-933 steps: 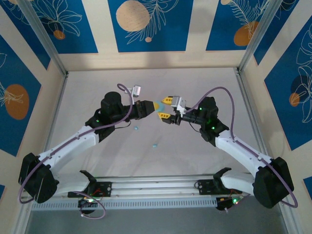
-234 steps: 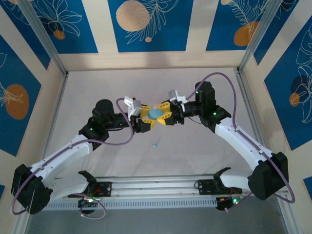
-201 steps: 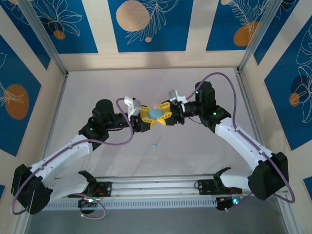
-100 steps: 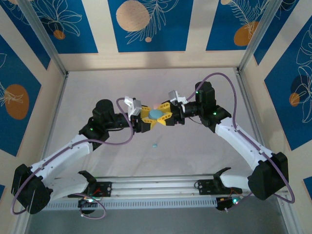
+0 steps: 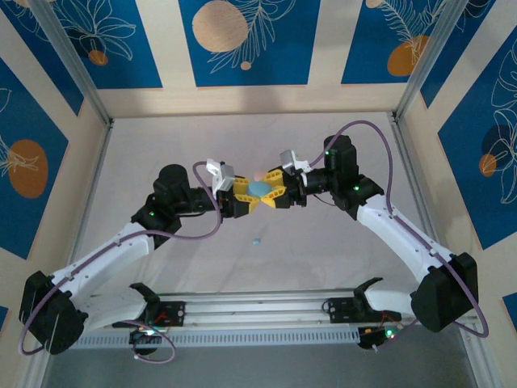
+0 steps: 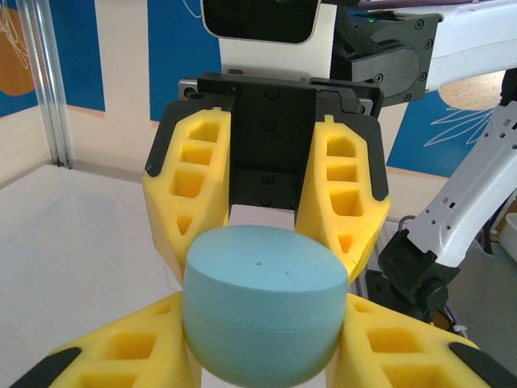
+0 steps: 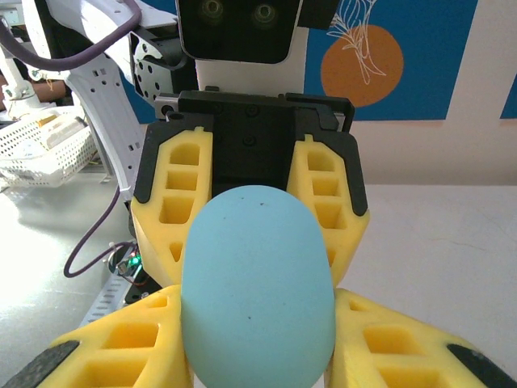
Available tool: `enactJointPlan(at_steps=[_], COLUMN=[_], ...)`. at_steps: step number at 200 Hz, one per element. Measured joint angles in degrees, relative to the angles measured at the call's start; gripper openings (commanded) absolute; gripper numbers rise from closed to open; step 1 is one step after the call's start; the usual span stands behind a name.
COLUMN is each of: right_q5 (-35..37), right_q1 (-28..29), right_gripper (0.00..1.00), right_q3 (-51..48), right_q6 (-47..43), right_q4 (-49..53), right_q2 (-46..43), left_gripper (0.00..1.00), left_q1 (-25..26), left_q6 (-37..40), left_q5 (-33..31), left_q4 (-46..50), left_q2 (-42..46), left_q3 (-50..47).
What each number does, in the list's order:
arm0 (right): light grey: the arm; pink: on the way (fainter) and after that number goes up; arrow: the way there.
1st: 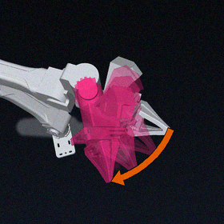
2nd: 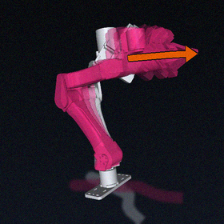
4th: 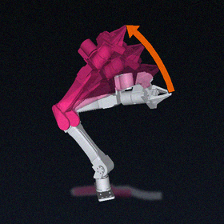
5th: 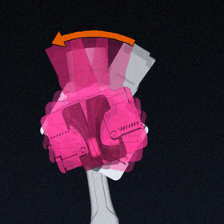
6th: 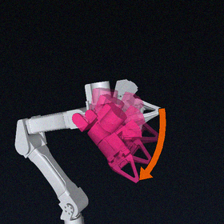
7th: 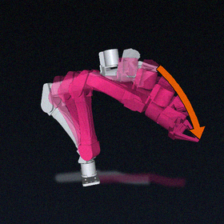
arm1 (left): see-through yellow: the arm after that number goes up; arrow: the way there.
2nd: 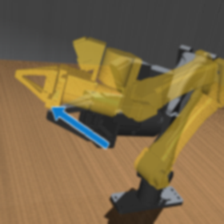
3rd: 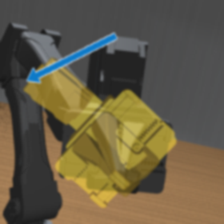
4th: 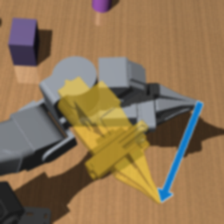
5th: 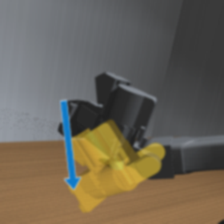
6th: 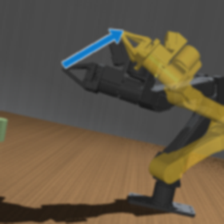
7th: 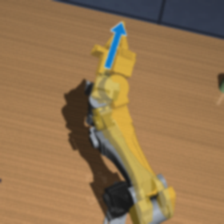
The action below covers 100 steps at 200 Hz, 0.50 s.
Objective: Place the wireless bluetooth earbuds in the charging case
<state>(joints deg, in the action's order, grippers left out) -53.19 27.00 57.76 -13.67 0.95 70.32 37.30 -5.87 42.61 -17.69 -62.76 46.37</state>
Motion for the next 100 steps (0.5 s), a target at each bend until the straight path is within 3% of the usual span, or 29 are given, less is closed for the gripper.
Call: enactJointPlan(at_steps=[46, 100], right_q5=[0.5, 0.2], right_q1=[-0.3, -2.4], right_gripper=[0.49, 0.53], right_q3=[0.3, 1.9], right_q6=[4.3, 13.2], right_q4=[0.6, 1.3], right_q2=[0.0, 0.2], left_gripper=[0.31, 0.3], left_q1=[0.0, 0.0], left_q6=[0.7, 2.0], left_q5=[-0.1, -0.9], left_q4=[-1.0, -1.2], left_q2=[0.0, 0.0], left_q3=[-0.4, -1.0])
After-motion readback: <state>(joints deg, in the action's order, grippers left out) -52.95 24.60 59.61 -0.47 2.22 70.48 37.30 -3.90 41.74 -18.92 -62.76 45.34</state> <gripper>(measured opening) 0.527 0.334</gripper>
